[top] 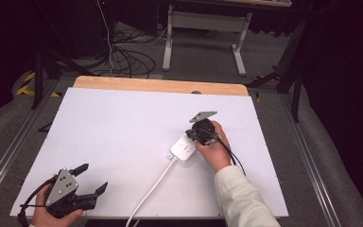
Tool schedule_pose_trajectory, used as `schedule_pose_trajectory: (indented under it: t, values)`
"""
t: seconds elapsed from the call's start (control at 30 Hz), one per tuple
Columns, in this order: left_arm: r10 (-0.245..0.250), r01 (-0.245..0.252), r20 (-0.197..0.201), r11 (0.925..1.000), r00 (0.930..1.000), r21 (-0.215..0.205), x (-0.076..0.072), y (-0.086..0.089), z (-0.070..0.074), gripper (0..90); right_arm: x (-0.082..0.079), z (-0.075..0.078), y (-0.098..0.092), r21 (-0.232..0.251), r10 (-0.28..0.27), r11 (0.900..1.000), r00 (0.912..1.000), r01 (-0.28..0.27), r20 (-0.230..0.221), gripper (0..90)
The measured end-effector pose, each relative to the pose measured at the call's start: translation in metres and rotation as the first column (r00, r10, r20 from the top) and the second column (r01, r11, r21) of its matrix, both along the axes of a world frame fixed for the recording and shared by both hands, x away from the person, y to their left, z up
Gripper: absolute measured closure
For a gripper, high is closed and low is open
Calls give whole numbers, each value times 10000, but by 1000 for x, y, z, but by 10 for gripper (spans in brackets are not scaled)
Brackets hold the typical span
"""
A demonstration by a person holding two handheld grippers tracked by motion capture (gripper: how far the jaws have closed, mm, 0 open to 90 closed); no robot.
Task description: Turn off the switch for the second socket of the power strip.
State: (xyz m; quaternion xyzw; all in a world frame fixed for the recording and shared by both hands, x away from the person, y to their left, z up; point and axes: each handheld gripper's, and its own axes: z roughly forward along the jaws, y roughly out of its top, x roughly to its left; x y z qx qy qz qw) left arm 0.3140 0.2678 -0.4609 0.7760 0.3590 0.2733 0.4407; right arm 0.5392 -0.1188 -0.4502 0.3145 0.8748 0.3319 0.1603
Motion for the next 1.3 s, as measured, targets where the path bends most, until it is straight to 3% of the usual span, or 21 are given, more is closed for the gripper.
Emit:
schedule_pose_trajectory:
  t: [0.87,1.13,1.3]
  values:
    - [44,-44,21,10000,10000,15,-1,0,0,166,-1,-3,1,17,-208,9998,9998,208,-7,900]
    - [34,-34,29,10000,10000,44,0,0,0,166,-3,-2,4,-208,-209,9996,9997,211,114,900]
    - [48,-48,10,10000,10000,25,-1,0,0,167,-1,-2,2,-52,-226,9997,9997,225,-56,900]
